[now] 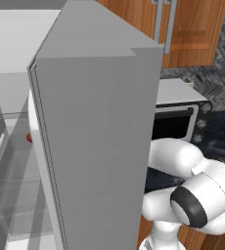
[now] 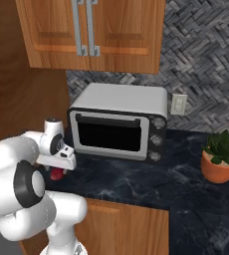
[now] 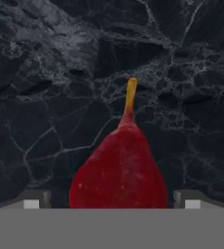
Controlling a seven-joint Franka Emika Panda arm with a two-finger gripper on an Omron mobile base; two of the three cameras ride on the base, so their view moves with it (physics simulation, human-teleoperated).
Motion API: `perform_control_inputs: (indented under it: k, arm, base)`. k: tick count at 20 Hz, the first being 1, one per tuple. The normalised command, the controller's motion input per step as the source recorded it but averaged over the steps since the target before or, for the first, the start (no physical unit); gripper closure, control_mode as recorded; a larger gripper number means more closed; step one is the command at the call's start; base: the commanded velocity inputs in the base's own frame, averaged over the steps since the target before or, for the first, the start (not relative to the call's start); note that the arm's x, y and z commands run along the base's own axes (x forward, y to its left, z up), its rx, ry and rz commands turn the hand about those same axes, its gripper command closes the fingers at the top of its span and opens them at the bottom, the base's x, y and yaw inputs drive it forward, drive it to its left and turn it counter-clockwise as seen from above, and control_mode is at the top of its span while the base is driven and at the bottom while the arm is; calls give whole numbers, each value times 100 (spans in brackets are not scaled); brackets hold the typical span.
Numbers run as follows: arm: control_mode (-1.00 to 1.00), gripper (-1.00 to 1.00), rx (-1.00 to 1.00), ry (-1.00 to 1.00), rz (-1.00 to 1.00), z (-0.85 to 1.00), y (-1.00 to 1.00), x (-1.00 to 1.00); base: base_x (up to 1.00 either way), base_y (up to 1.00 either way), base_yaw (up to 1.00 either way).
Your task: Place the pear in the correct fridge rack based on whether it is a fruit or vegetable. Finally, close the fridge door.
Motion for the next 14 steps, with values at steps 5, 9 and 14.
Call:
perform_control_inputs:
  k: [5, 9, 14]
  arm:
    - [-100, -100, 0, 0, 0, -48, 0, -2]
    - [-100, 100, 0, 2, 0, -48, 7, -5]
    - [-100, 100, -2, -14, -2, 11, -14, -37]
  base:
    - [0, 0, 0]
    - [0, 0, 0]
    - [0, 0, 0]
